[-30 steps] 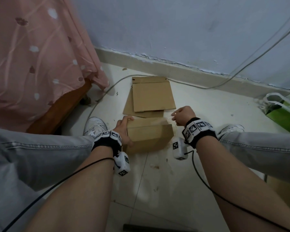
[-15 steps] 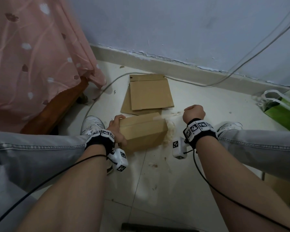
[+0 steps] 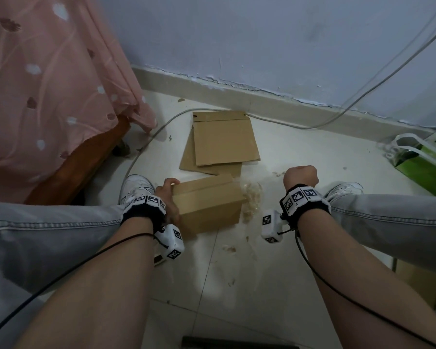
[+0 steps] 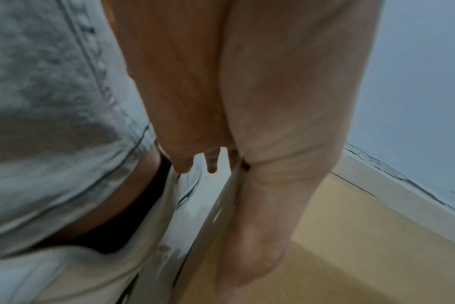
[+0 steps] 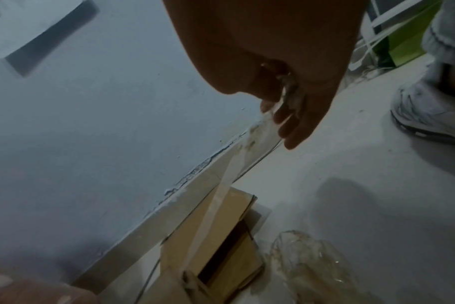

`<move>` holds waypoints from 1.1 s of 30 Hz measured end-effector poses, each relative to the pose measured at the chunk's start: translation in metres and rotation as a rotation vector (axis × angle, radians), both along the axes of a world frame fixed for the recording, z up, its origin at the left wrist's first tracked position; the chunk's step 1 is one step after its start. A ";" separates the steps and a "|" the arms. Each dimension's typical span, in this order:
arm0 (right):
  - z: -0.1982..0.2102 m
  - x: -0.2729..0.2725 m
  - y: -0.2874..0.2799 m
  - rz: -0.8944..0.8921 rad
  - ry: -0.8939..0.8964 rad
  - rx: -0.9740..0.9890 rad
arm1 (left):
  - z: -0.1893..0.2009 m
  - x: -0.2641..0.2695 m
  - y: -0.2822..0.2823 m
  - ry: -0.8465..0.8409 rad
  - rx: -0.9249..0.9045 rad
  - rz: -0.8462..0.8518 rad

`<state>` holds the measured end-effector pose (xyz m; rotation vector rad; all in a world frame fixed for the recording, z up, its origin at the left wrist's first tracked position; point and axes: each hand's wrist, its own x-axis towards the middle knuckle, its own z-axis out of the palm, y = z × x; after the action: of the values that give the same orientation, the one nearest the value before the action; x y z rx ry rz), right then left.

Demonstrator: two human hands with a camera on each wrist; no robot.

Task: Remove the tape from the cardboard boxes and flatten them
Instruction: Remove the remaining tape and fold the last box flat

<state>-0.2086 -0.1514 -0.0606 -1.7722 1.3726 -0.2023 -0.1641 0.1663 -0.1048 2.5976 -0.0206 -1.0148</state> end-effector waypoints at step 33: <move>-0.014 0.038 0.055 0.847 0.234 -0.061 | 0.011 0.004 -0.070 -0.174 0.181 -0.342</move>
<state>-0.1705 -0.0960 -0.0745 -2.3180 0.6582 0.4365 -0.1599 0.0959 -0.0934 2.9079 -0.4502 -0.9303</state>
